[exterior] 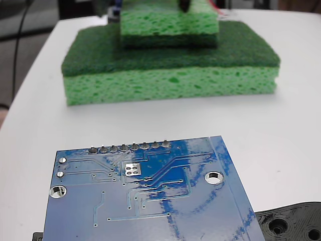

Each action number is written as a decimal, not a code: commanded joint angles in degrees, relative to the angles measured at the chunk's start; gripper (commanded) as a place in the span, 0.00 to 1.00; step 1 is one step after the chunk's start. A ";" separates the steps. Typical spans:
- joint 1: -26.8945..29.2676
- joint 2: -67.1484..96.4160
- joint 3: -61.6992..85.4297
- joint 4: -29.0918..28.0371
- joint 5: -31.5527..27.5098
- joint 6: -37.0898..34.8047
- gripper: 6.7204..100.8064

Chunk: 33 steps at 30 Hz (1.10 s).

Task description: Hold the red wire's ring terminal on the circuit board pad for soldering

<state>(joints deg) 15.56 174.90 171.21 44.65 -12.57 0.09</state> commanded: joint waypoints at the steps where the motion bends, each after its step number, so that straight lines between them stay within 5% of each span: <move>1: -0.18 0.09 0.00 0.00 -3.43 -0.53 0.99; 8: -2.46 0.09 0.53 -0.09 -1.93 -0.97 0.99; 21: -16.44 0.09 0.44 -0.53 17.14 4.31 0.99; 33: -11.78 0.09 0.44 -0.44 12.83 3.87 0.99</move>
<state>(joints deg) 3.69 174.90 172.00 44.30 1.49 3.96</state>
